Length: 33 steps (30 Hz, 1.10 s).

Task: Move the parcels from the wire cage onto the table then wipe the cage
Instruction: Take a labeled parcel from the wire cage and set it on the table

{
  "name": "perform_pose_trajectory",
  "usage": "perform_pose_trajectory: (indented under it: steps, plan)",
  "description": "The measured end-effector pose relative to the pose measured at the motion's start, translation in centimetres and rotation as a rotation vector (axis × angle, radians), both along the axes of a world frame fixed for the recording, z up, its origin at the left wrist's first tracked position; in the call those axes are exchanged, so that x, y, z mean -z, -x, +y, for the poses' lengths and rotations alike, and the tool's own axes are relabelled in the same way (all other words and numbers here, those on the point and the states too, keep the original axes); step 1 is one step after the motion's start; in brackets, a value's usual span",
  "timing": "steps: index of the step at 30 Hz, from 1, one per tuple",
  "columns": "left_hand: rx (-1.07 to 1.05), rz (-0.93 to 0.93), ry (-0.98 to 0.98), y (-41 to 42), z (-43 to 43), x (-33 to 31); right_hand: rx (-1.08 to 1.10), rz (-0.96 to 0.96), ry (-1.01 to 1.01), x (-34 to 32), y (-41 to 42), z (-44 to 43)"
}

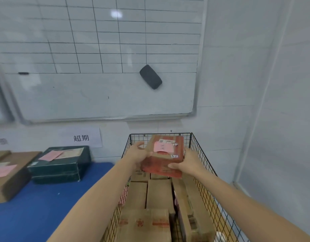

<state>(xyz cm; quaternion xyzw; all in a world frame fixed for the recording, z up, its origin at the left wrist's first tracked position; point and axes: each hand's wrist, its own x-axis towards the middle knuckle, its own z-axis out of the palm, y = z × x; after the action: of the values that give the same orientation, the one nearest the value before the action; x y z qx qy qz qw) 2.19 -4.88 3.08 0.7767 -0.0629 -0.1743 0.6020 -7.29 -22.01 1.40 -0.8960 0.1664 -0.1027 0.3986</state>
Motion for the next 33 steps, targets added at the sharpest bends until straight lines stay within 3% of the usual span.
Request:
perform_pose_trajectory:
  steps: [12,22,33]
  plan:
    - [0.056,0.147,0.058,-0.8,1.0,1.6,0.077,-0.008,-0.007,4.3,-2.0,0.4]
    - [-0.011,0.058,0.180,-1.3,1.1,2.8,0.009,-0.030,-0.066,4.2,-2.5,0.5]
    - [0.282,0.053,0.008,-2.0,4.2,1.9,0.110,-0.089,0.055,2.3,-1.9,-2.7]
